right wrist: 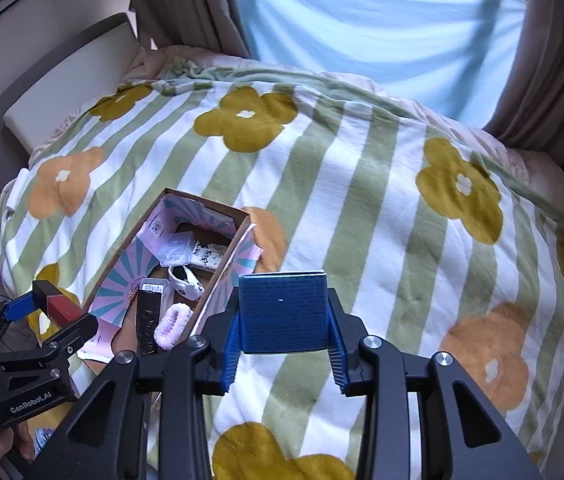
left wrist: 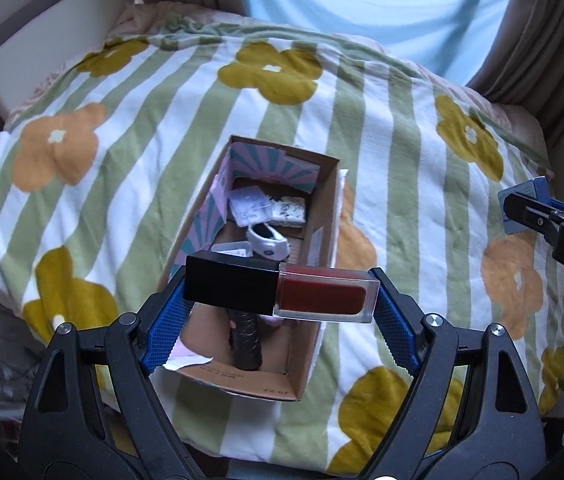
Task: Organize objects
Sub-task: 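Carry the lip gloss and blue cube with both tools over the box, then open both tools to drop the lip gloss and blue cube into the box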
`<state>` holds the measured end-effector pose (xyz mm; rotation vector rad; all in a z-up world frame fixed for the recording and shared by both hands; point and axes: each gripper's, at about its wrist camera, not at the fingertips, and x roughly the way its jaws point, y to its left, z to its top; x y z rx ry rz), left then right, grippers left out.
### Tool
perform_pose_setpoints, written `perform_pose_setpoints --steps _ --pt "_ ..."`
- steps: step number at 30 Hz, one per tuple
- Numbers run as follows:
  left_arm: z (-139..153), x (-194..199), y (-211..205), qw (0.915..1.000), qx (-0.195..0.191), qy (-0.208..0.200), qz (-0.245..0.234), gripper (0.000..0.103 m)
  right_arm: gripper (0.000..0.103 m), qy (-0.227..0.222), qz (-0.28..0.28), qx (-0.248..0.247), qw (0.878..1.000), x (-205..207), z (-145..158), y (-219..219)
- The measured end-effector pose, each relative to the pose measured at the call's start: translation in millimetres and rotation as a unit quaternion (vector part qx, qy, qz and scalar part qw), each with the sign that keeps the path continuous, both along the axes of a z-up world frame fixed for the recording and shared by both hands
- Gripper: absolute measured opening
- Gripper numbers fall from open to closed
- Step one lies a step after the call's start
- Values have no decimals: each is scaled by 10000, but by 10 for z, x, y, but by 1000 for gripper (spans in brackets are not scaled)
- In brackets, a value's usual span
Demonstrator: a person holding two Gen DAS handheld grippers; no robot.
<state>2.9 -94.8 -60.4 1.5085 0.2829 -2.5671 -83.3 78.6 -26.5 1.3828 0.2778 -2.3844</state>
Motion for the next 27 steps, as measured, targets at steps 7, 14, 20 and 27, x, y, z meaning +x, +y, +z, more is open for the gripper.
perform_pose_setpoints --steps 7,14,20,27 --pt "-333 94 -363 9972 111 -320 660 83 34 -203 745 101 9970 -247 -322 -542" --pt "-775 85 -586 9911 247 -663 1129 83 34 -469 1434 260 9882 -451 -755 -1098" --pt "-1191 -20 -663 9865 318 -873 1350 83 34 -745 1943 458 9770 -622 -1263 -1470" --pt "-1504 -119 -710 9807 452 -1022 1605 83 34 -1029 2268 614 9665 -721 -1681 -1673"
